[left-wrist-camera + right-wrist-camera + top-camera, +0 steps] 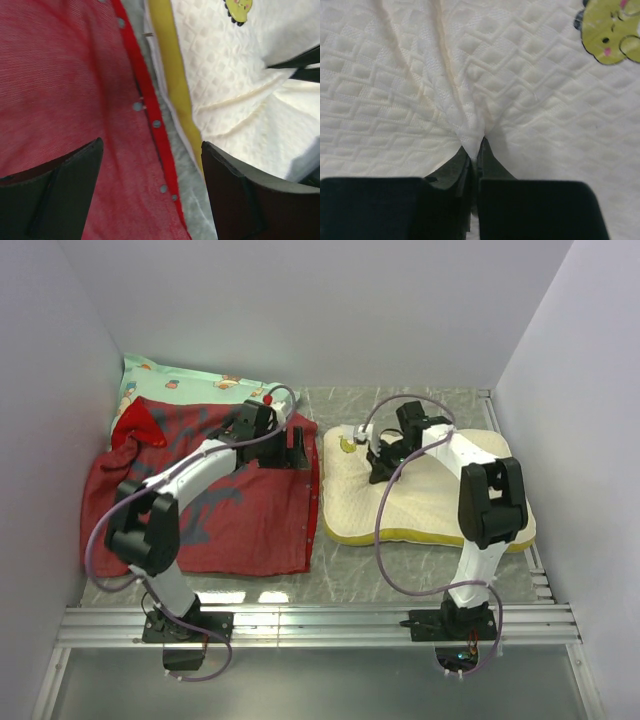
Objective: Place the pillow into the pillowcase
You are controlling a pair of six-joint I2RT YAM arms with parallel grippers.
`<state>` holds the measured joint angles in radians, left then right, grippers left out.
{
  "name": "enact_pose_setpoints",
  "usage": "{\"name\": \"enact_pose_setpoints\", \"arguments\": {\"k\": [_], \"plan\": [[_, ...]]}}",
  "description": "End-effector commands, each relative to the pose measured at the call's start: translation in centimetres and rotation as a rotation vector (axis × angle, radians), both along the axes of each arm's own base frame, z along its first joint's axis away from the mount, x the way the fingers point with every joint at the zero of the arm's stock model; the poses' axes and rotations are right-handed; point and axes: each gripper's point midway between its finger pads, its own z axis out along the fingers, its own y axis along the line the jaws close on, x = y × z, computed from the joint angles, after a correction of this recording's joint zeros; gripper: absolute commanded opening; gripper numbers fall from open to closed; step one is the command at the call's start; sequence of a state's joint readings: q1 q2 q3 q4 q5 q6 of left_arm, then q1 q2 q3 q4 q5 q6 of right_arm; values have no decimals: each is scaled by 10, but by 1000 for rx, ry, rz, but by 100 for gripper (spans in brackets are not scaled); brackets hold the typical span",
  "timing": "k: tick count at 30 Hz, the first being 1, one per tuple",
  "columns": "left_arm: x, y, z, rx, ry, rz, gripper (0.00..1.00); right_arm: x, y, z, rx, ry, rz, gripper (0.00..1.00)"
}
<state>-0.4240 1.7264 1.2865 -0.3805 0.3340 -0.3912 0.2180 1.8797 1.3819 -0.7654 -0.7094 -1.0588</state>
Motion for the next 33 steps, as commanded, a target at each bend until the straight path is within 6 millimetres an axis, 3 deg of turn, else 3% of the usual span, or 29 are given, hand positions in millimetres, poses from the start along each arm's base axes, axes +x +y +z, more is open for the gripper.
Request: {"name": "enact_pose_setpoints", "arguments": {"k": [1, 3, 6, 9, 14, 18, 24, 33], "plan": [[-15, 31, -20, 303, -46, 77, 84, 20, -15, 26, 77, -15, -164, 0], [-26, 29, -34, 331, -4, 55, 80, 23, -28, 35, 73, -40, -192, 0], [-28, 15, -42, 317, -6, 36, 72, 17, -42, 32, 46, -32, -187, 0], [-31, -12, -47, 307, -22, -4, 68, 7, -50, 27, 39, 18, -184, 0], [-14, -20, -58, 379, -46, 38, 57, 2, -46, 24, 64, 25, -185, 0], [1, -17, -73, 451, -39, 82, 38, 2, -46, 25, 70, 44, -188, 0], [3, -18, -84, 472, -19, 81, 35, 2, -50, 20, 68, 65, -201, 0], [-13, -32, -76, 447, -29, 37, 38, -1, -55, 15, 64, 82, -206, 0]]}}
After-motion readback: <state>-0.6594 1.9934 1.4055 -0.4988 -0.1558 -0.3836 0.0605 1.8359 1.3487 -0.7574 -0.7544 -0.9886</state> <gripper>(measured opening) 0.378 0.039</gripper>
